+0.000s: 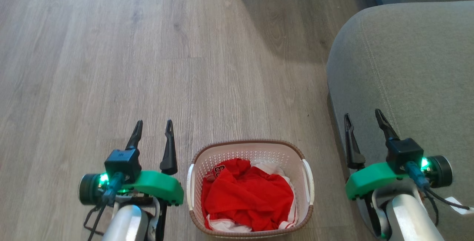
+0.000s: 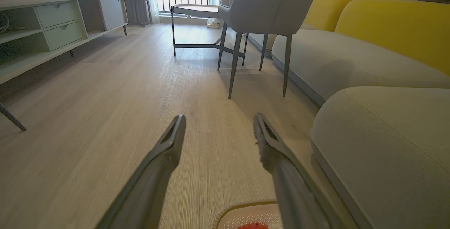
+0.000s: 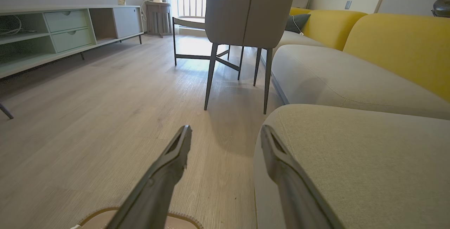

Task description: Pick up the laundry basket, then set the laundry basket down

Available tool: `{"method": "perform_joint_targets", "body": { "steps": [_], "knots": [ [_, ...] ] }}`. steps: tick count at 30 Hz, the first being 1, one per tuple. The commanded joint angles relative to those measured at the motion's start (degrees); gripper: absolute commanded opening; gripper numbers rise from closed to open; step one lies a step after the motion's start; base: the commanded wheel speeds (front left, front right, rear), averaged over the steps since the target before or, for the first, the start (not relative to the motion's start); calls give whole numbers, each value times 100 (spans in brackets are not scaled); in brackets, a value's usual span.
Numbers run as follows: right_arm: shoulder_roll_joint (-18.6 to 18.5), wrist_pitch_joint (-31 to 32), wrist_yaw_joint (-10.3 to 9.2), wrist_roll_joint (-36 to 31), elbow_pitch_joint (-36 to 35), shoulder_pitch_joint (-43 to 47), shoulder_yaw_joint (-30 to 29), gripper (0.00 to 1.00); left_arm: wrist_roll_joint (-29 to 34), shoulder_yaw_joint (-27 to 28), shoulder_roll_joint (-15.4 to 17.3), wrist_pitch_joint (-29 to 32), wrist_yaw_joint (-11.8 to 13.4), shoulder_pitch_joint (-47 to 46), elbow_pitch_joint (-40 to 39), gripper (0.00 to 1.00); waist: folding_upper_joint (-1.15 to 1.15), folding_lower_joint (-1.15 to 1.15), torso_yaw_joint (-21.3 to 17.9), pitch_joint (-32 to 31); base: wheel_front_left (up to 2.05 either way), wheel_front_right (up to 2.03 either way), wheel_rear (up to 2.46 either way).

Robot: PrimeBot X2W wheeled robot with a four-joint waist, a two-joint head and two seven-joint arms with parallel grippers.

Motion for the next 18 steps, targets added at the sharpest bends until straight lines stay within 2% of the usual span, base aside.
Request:
{"method": "perform_joint_targets", "body": {
  "steps": [1, 11, 18],
  "knots": [
    [29, -44, 41, 32, -142, -228, 147, 100, -19, 158, -11, -36, 11, -247, -169, 100, 0, 0, 0, 0, 0, 0, 0],
    [29, -44, 41, 127, -39, -258, 174, 100, -48, 120, -11, -36, 47, -254, -183, 100, 0, 0, 5, 60, 0, 0, 0],
    [29, -44, 41, 271, 149, -362, 175, 100, -56, 7, -11, -36, 71, -367, 18, 100, 0, 0, 18, 396, 0, 0, 0]
  ]
}}
